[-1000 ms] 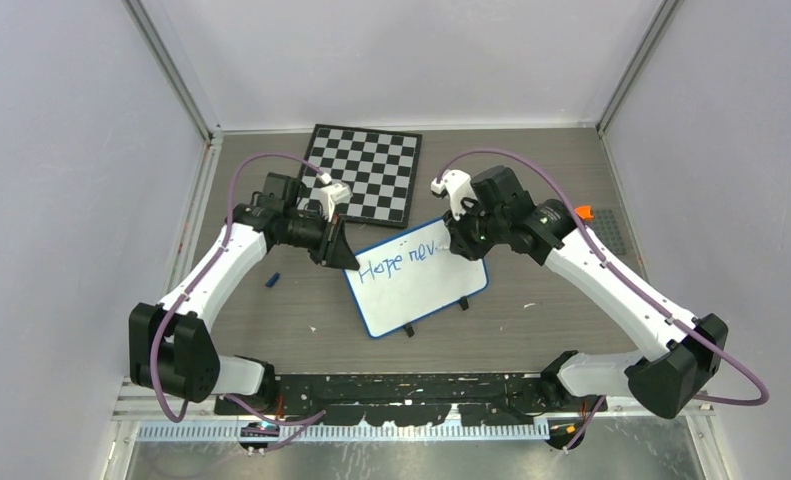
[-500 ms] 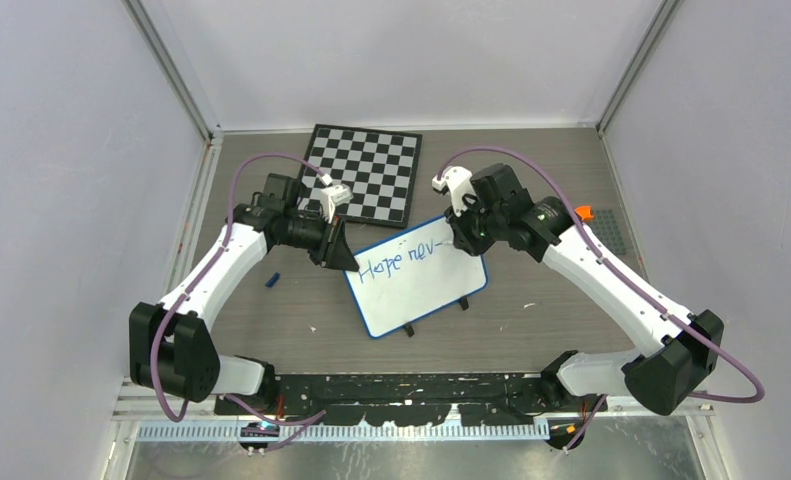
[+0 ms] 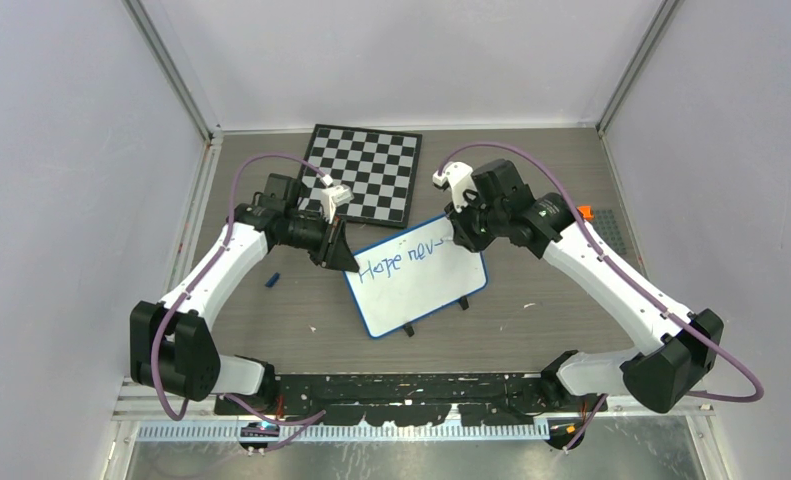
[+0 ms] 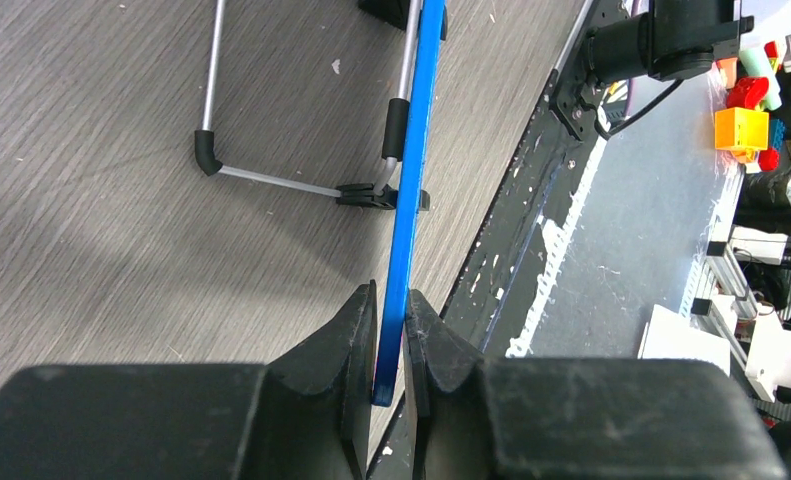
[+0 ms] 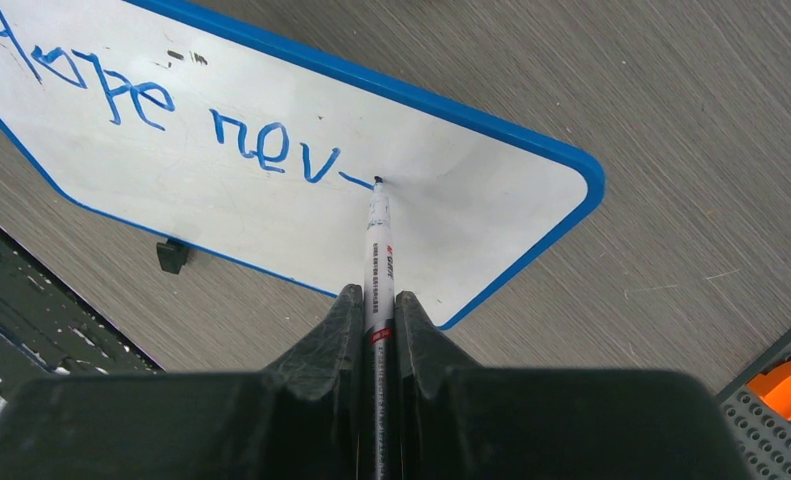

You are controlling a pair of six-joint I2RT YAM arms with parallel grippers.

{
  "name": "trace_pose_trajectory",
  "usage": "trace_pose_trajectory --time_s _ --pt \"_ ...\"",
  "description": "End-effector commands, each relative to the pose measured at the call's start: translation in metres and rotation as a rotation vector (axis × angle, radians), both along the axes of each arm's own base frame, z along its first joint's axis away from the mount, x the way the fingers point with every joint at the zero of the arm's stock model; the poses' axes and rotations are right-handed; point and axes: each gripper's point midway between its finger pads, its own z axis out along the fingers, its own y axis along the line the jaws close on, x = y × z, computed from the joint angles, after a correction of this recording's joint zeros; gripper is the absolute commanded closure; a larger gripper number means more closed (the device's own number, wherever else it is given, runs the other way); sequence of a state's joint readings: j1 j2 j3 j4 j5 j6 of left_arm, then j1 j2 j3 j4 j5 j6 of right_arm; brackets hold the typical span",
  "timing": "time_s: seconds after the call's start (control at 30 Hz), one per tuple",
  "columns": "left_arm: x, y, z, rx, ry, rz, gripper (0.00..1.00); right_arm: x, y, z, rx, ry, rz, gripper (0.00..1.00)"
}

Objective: Write a sentence on the whiteboard

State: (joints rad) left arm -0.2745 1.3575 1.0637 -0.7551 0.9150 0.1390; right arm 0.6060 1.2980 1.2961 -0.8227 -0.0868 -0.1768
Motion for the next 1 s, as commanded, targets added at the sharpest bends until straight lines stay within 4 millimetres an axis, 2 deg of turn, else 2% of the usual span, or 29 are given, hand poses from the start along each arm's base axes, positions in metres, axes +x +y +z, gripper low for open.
trace_pose_trajectory --time_s 0.0,0.33,0.67,0.77,0.97 --pt "0.002 -0.004 0.010 -0.013 -0.025 -0.016 0.83 0.015 0.014 0.023 0.071 -0.064 0.003 1.00" --pt "0.003 -0.004 0.009 -0.012 -0.023 -0.017 0.83 0.005 0.022 0.012 0.081 -0.033 0.040 1.00" --pt "0.003 -0.004 0.007 -0.007 -0.022 -0.017 0.83 -0.002 0.008 -0.014 0.020 -0.004 0.014 1.00" --pt "0.003 -0.004 0.008 -0.008 -0.022 -0.017 0.83 0.000 0.003 -0.011 0.007 -0.025 -0.003 1.00" --pt "0.003 -0.005 0.010 -0.012 -0.021 -0.019 0.83 0.006 -0.005 0.006 -0.008 -0.073 -0.025 1.00"
